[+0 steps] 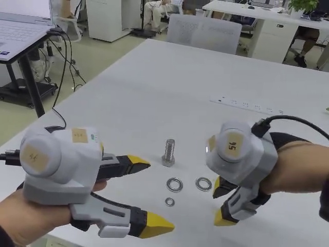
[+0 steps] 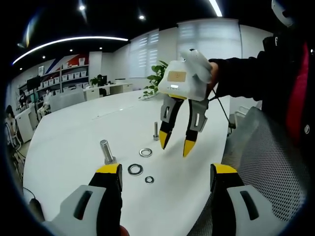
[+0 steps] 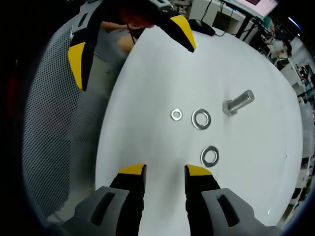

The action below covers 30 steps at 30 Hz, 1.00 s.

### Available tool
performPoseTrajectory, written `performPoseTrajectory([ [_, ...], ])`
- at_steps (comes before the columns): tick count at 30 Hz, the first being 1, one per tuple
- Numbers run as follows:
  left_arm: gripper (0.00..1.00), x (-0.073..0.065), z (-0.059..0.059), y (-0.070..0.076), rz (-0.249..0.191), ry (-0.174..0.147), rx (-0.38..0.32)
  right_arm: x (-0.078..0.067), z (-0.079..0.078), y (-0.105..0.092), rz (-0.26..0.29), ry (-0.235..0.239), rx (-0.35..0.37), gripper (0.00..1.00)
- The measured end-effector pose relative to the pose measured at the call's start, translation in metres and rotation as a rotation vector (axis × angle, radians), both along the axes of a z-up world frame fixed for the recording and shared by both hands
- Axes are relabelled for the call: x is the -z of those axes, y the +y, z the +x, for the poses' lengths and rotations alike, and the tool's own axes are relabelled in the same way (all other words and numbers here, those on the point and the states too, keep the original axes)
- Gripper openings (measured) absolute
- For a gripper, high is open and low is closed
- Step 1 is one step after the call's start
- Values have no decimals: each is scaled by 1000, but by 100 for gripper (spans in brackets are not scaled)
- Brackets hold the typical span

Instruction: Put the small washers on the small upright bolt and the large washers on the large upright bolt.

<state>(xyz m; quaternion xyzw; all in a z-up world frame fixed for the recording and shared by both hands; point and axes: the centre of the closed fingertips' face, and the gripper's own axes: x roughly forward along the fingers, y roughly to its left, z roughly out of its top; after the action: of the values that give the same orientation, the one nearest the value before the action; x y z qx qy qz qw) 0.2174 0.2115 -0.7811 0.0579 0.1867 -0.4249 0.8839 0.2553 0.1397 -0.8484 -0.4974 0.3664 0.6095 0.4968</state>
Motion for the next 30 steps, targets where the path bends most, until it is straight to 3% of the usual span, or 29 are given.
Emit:
performPoseTrajectory([
  [9, 72, 2, -1, 2, 1, 6, -5, -1, -2, 30, 13, 4, -68, 32],
  [18, 72, 3, -1, 3, 5, 7, -4, 8, -12, 52, 13, 46, -111, 31],
  [30, 72, 3, -1, 5, 1, 6, -9, 21, -12, 68, -8, 62, -142, 29],
])
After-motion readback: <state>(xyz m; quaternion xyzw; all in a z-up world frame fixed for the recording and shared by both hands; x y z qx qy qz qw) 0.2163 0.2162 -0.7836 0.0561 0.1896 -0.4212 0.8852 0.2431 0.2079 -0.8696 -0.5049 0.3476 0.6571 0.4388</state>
